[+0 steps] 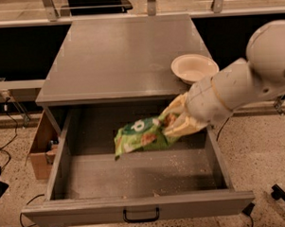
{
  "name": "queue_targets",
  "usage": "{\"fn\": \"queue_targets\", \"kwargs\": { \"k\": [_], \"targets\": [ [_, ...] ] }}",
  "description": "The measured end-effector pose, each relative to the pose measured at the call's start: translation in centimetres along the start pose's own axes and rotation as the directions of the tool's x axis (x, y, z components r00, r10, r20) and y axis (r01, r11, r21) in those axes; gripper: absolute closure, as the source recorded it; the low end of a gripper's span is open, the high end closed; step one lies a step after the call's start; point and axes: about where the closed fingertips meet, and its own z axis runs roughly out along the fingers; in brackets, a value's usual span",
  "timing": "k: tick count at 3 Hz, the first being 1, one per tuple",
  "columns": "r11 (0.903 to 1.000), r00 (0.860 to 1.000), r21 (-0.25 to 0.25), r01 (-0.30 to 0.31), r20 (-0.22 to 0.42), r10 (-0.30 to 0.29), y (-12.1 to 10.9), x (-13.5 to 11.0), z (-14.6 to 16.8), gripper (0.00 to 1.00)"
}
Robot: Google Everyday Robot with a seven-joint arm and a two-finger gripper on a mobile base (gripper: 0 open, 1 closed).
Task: Place green rice chip bag into top drawer
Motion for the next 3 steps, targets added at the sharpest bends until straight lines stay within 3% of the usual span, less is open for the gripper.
{"fn": "queue_targets", "kwargs": {
  "k": [1, 3],
  "targets": [
    [0.9967, 0.998, -0.063, -0.052, -0.023, 0.051, 2.45, 2.61, 4.26, 1.00],
    [0.9963, 0.999, -0.071, -0.050, -0.027, 0.048, 2.81, 2.49, 4.56, 0.59]
  ]
}}
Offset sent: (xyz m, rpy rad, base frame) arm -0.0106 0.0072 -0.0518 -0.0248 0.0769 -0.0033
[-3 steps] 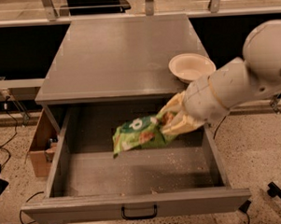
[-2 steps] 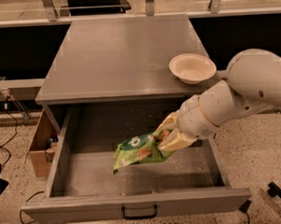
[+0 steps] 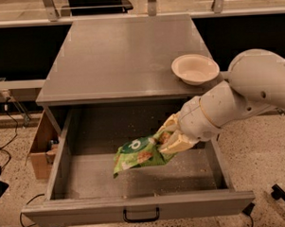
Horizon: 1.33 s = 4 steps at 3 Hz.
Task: Place green rice chip bag into top drawer
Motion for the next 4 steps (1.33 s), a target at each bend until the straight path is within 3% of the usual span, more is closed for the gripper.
{"fn": "queue_targets", "kwargs": {
  "k": [2, 3, 4],
  "targets": [
    [1.0000, 1.000, -0.002, 0.007, -0.002, -0.007, 0.1, -0.3, 0.1, 0.13],
    [1.0000, 1.000, -0.003, 0.009, -0.003, -0.009, 0.1, -0.4, 0.1, 0.00],
    [0.9988, 0.999, -0.006, 0.049, -0.019, -0.049, -0.6, -0.9, -1.3, 0.00]
  ]
}}
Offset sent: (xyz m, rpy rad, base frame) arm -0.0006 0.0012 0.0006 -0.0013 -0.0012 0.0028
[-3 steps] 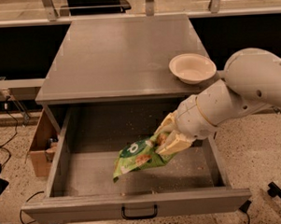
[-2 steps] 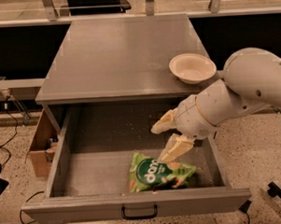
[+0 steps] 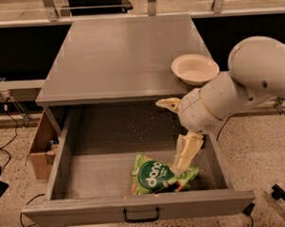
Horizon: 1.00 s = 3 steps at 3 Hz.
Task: Place green rice chip bag into top drawer
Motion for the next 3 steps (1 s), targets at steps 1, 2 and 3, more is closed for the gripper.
{"fn": "queue_targets", "kwargs": {
  "k": [1, 2, 3],
  "targets": [
    [0.9982, 0.996, -0.017, 0.058, -0.068, -0.059, -2.2, -0.4, -3.3, 0.00],
    [0.9914, 0.974, -0.027, 0.128, -0.183, -0.130, -4.4, -0.9, -9.9, 0.00],
    [0.9934, 0.939, -0.033, 0.110, -0.324, -0.115, -2.1, -0.4, -17.1, 0.00]
  ]
}}
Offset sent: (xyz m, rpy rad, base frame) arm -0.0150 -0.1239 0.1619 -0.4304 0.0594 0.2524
